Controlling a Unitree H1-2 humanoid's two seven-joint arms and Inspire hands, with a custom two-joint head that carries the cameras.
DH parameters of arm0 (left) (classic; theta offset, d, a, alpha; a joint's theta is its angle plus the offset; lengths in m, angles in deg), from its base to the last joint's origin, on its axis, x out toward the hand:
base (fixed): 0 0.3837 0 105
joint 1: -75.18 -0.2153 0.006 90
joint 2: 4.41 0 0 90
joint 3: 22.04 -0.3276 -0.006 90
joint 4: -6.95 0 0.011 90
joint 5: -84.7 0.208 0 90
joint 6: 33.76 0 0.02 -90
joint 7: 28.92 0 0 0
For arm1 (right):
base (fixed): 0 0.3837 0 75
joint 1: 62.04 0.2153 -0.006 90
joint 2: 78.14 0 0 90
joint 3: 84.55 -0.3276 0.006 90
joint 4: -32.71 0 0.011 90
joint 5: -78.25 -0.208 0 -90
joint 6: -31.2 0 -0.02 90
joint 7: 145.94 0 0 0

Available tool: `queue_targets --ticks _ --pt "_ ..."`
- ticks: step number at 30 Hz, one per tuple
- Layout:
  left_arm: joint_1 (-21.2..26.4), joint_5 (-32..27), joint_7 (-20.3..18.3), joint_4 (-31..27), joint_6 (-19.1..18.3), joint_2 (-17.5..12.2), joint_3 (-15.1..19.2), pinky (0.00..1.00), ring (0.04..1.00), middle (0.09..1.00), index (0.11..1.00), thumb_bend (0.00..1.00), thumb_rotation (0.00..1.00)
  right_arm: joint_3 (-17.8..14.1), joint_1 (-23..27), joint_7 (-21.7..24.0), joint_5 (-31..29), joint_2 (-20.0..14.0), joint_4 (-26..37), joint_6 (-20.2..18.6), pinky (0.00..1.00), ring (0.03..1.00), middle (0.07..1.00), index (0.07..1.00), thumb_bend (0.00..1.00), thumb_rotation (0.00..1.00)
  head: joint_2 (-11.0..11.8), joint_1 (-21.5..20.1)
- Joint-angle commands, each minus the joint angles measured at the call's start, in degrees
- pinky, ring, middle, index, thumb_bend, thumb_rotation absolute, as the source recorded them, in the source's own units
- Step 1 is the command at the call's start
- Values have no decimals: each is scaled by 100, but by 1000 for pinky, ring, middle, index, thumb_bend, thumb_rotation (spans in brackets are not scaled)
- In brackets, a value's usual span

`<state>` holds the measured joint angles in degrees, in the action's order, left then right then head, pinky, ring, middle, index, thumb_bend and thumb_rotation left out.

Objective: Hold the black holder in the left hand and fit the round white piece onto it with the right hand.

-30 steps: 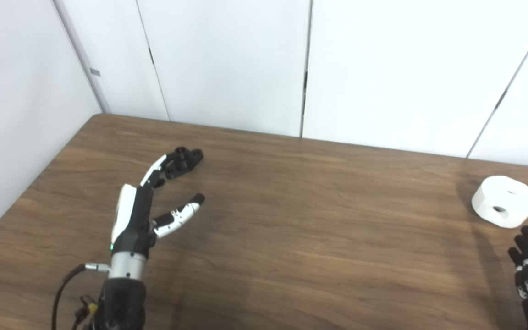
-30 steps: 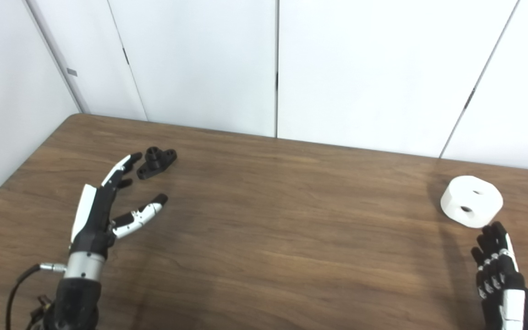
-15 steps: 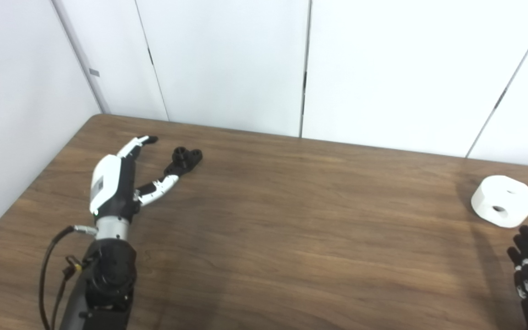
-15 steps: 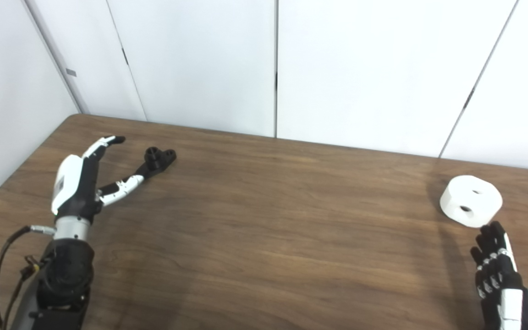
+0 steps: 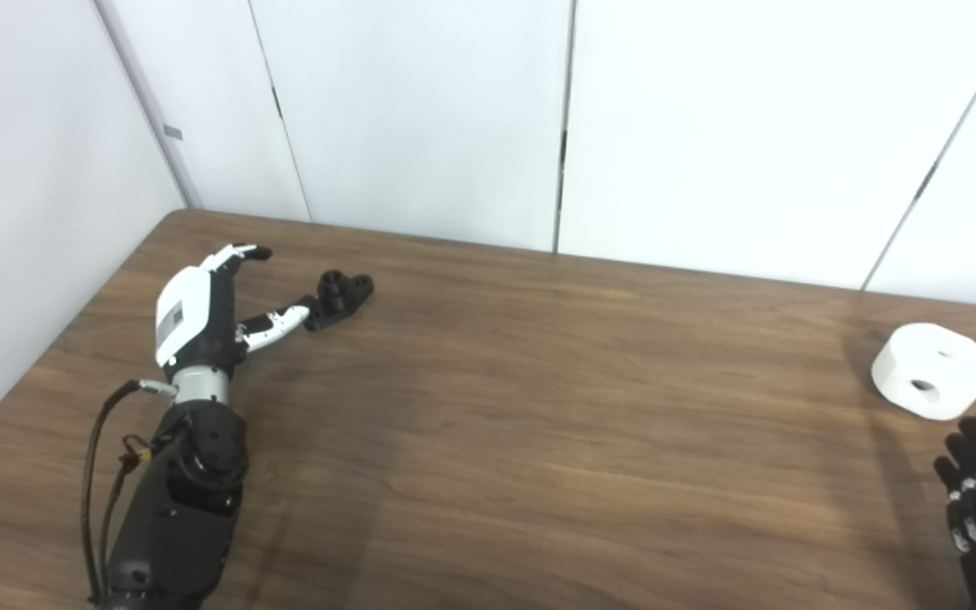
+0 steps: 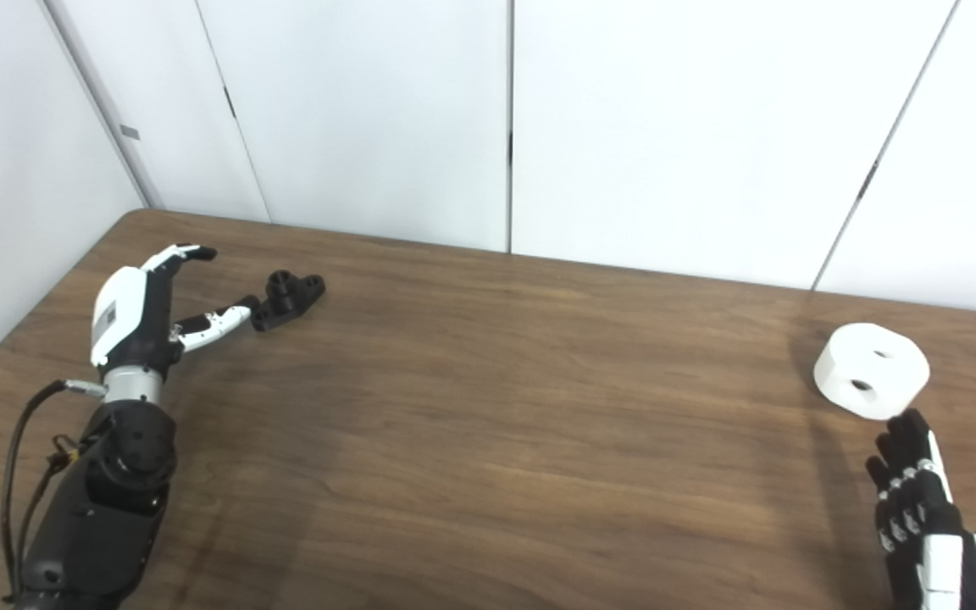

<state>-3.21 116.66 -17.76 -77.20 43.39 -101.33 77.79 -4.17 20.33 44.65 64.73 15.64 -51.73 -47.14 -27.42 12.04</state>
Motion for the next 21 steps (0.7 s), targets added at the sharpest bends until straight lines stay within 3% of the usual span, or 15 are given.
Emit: queue_targets --ticks 1,12,21 --pt "315 186 120 17 -21 -228 -79 920 932 899 781 791 350 110 -222 3 -53 178 -251 44 1000 1000 991 1000 581 1000 -7 6" --pt "498 148 -20 212 -435 -181 -472 908 924 887 754 807 344 104 -274 -41 -24 183 -149 -21 1000 1000 988 1000 579 1000 -69 -31" --pt "703 190 43 720 -450 -325 -705 932 922 884 752 805 347 98 -250 -45 -24 192 -225 16 1000 1000 987 1000 584 1000 -44 -51"
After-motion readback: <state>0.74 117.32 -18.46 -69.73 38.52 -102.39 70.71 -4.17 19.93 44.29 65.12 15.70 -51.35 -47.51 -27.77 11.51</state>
